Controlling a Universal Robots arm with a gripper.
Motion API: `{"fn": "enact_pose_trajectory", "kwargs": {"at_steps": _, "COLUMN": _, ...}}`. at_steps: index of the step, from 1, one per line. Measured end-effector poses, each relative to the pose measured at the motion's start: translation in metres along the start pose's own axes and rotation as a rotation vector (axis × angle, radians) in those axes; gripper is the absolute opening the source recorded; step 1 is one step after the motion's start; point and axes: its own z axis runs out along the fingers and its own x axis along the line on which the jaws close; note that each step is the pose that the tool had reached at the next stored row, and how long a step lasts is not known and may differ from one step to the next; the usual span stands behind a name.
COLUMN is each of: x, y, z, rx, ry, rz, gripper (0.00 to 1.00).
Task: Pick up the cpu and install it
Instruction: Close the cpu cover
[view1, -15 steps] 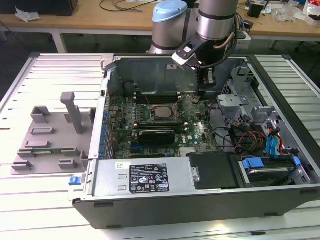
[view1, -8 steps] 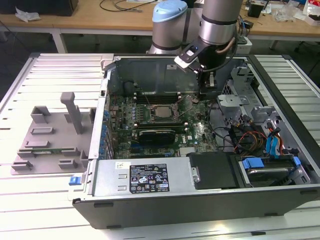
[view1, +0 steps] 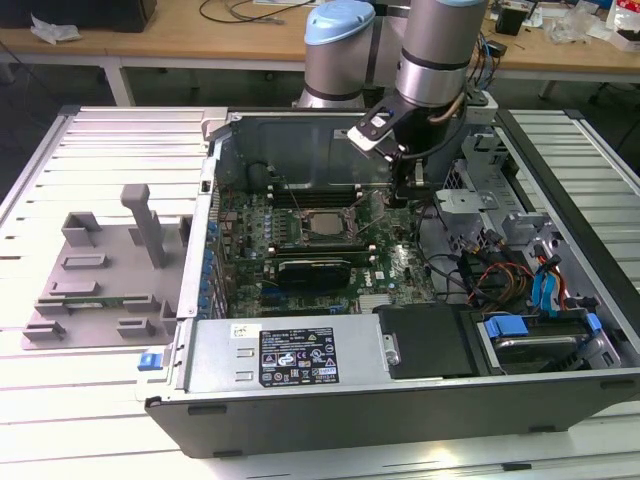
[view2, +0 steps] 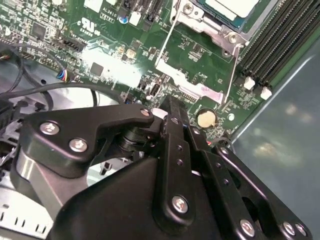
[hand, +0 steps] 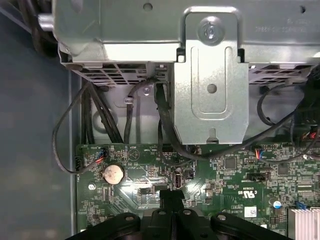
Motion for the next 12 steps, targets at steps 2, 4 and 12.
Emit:
{"fn": "enact_pose_trajectory", "kwargs": {"at_steps": 2, "x": 0.0, "y": 0.0, "z": 0.0, "rx": 0.0002, "ry": -0.0001, "rz": 0.0, "gripper": 0.11}}
{"fn": "enact_pose_trajectory", "kwargs": {"at_steps": 4, "x": -0.0001, "y": -0.0019, "z": 0.0002, "rx": 0.0002, "ry": 0.0012, "rz": 0.0, "gripper": 0.11}}
{"fn": "enact_pose_trajectory", "kwargs": {"at_steps": 12, "x": -0.0002, "y": -0.0164, "z": 0.0005, "rx": -0.0005, "ry": 0.0253, "rz": 0.0, "gripper": 0.11}}
